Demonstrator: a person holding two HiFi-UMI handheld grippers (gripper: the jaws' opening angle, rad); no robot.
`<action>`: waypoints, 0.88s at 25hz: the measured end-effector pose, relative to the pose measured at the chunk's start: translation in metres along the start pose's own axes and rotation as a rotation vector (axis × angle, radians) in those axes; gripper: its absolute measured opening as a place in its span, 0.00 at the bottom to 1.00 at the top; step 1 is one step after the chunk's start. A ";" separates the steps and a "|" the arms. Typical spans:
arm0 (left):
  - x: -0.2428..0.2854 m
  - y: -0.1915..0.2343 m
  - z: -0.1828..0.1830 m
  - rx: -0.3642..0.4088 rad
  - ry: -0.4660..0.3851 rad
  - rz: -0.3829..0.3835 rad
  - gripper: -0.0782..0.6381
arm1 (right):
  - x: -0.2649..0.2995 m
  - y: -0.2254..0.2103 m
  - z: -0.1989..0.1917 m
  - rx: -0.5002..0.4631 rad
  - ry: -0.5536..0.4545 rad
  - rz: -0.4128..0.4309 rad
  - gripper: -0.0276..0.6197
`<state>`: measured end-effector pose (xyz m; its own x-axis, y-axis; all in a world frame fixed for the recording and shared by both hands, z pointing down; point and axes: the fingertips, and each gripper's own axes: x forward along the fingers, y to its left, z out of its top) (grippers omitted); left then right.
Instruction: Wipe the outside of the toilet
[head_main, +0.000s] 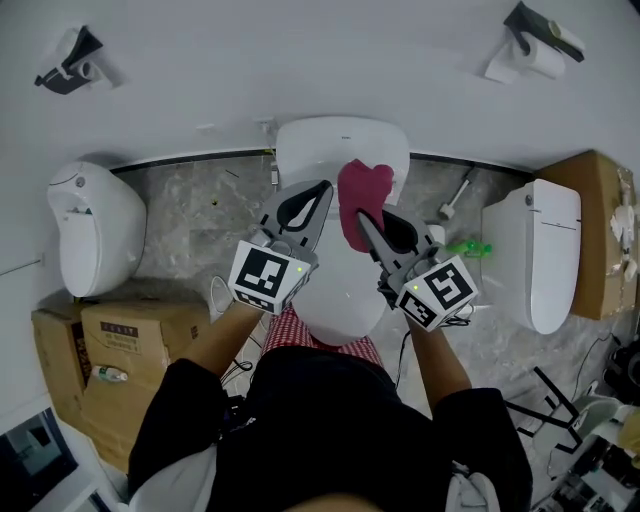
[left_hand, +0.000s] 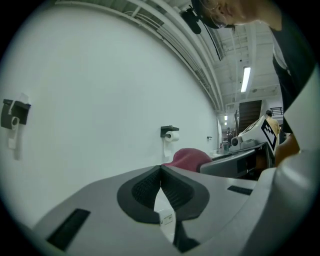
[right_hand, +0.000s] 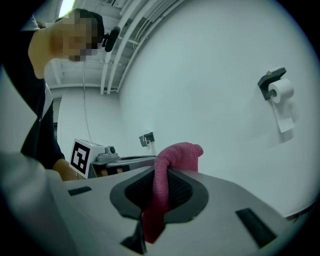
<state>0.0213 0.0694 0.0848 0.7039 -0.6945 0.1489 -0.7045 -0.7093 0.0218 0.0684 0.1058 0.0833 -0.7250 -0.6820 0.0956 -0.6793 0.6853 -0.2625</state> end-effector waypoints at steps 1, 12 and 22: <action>0.003 0.009 -0.004 -0.008 0.000 -0.001 0.12 | 0.011 -0.002 -0.003 -0.010 0.020 -0.002 0.13; 0.025 0.117 -0.080 -0.125 0.050 0.062 0.12 | 0.131 -0.026 -0.045 -0.054 0.183 0.034 0.13; 0.013 0.198 -0.169 -0.265 0.075 0.281 0.12 | 0.222 -0.047 -0.095 -0.026 0.305 0.105 0.13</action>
<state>-0.1249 -0.0599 0.2578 0.4786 -0.8396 0.2570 -0.8747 -0.4303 0.2231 -0.0710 -0.0534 0.2080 -0.7893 -0.5016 0.3541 -0.5987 0.7569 -0.2620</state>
